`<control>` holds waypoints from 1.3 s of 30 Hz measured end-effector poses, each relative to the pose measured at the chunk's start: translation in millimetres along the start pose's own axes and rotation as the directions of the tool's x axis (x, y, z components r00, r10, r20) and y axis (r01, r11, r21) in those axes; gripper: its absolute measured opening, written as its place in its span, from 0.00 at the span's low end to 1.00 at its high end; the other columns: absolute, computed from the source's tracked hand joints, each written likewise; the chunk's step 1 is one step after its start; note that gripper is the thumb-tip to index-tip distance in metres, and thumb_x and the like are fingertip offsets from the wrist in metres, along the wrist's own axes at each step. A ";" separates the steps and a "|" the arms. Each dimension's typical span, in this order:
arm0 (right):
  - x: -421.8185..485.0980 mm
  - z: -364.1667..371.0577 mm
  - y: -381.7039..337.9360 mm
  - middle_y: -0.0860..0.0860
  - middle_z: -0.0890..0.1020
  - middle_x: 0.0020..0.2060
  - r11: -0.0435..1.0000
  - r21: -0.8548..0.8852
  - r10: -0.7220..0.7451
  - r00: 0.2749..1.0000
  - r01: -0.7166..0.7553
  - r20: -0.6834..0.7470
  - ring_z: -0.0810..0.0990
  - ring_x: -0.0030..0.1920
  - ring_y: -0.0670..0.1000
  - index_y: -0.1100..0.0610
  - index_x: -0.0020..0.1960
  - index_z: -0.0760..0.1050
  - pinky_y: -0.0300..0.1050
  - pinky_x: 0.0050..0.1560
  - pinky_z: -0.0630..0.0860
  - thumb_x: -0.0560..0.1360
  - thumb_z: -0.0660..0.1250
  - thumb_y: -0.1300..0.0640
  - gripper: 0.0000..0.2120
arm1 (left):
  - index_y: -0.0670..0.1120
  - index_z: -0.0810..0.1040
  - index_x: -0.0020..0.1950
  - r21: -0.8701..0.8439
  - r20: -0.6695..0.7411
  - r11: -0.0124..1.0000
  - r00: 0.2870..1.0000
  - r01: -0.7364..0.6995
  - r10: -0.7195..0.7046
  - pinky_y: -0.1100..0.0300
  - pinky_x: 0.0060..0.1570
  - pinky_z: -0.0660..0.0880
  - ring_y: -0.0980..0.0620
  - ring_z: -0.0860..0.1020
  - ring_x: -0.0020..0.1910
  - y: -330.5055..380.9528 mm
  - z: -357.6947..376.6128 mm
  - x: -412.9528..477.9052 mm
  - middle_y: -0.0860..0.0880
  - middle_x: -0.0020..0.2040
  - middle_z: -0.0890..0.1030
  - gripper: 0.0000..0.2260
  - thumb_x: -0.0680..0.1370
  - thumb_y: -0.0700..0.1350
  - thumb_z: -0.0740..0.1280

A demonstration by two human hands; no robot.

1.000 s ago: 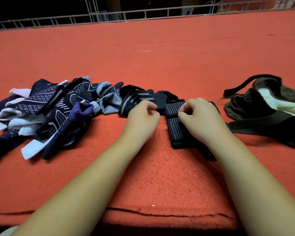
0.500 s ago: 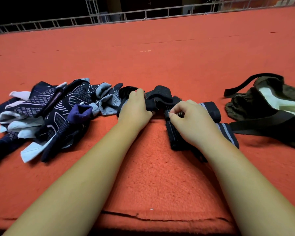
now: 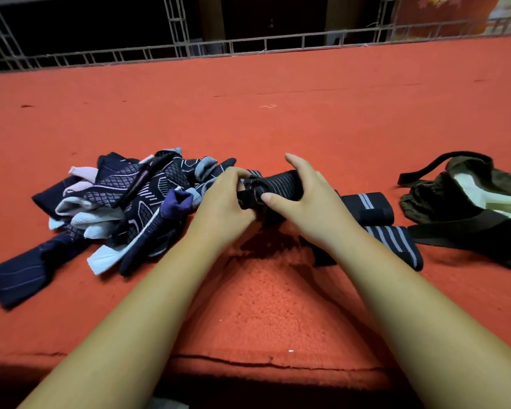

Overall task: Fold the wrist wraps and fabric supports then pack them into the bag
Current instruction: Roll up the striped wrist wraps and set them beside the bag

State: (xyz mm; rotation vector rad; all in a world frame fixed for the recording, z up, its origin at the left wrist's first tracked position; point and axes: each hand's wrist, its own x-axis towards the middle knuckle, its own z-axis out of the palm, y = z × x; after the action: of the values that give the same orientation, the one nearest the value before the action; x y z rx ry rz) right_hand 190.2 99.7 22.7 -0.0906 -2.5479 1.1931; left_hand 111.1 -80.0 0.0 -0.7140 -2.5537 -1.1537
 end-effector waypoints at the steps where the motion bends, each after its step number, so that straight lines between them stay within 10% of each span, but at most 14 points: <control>1: 5.4 1.5 -5.8 0.48 0.73 0.62 1.000 -0.031 -0.004 1.000 0.004 -0.003 0.75 0.59 0.46 0.42 0.78 0.70 0.39 0.54 0.66 0.78 0.75 0.45 0.31 | 0.54 0.74 0.63 0.003 -0.004 1.000 1.000 0.000 0.000 0.72 0.45 0.70 0.62 0.79 0.49 -0.4 -5.5 -1.5 0.59 0.49 0.79 0.22 0.73 0.43 0.77; 7: 31.5 -3.3 -26.9 0.50 0.81 0.36 0.996 0.042 0.088 0.983 -0.082 -0.164 0.78 0.42 0.54 0.54 0.44 0.80 0.49 0.39 0.71 0.75 0.70 0.53 0.05 | 0.52 0.74 0.64 0.107 -0.011 0.994 1.000 0.021 -0.020 0.62 0.49 0.69 0.54 0.80 0.54 -11.3 -32.7 4.5 0.55 0.57 0.81 0.20 0.75 0.45 0.77; 18: 30.1 -37.0 -23.4 0.51 0.87 0.42 0.905 0.381 0.266 0.949 -0.187 -0.167 0.84 0.39 0.49 0.55 0.49 0.84 0.47 0.42 0.83 0.76 0.73 0.48 0.11 | 0.49 0.69 0.78 0.236 0.331 0.972 0.941 -0.003 -0.078 0.59 0.69 0.69 0.53 0.71 0.72 5.2 -50.2 -1.2 0.53 0.70 0.72 0.38 0.73 0.56 0.81; 24: 16.4 -37.6 -39.7 0.51 0.88 0.40 0.832 0.529 0.231 0.971 -0.164 -0.063 0.88 0.42 0.52 0.55 0.47 0.86 0.54 0.50 0.88 0.78 0.74 0.51 0.07 | 0.54 0.60 0.85 -0.170 0.256 0.979 0.964 0.115 -0.069 0.58 0.66 0.75 0.55 0.79 0.66 42.0 -42.3 3.4 0.56 0.77 0.70 0.40 0.79 0.51 0.77; 29: 8.3 -42.4 -55.3 0.53 0.85 0.38 0.776 0.612 0.211 0.977 -0.155 -0.019 0.86 0.39 0.52 0.55 0.45 0.84 0.52 0.49 0.86 0.80 0.72 0.56 0.06 | 0.56 0.85 0.58 -0.087 0.131 0.994 0.990 0.072 -0.060 0.54 0.51 0.75 0.56 0.79 0.46 51.6 -21.6 10.0 0.51 0.49 0.85 0.07 0.83 0.48 0.70; 31: 7.8 -46.4 -57.9 0.53 0.84 0.37 0.767 0.630 0.196 0.979 -0.125 -0.045 0.85 0.38 0.52 0.54 0.43 0.83 0.56 0.51 0.86 0.80 0.70 0.56 0.07 | 0.56 0.84 0.46 -0.139 0.043 0.985 0.994 0.105 -0.100 0.51 0.44 0.74 0.52 0.77 0.39 54.4 -21.2 11.2 0.47 0.41 0.85 0.08 0.82 0.53 0.68; 39: 9.0 -63.0 -62.3 0.48 0.87 0.40 0.787 0.615 0.157 0.981 -0.054 -0.115 0.87 0.43 0.50 0.54 0.52 0.82 0.61 0.58 0.83 0.79 0.71 0.47 0.10 | 0.52 0.85 0.50 -0.441 -0.136 0.897 0.987 0.016 -0.084 0.47 0.49 0.81 0.53 0.79 0.41 93.4 -53.4 23.0 0.46 0.46 0.87 0.10 0.83 0.56 0.69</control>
State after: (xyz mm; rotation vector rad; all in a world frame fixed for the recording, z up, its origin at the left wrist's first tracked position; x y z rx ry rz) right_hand 206.6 107.4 109.9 -0.1691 -1.9221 1.9105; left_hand 142.2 -59.8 103.6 -0.6222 -2.2135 -1.7610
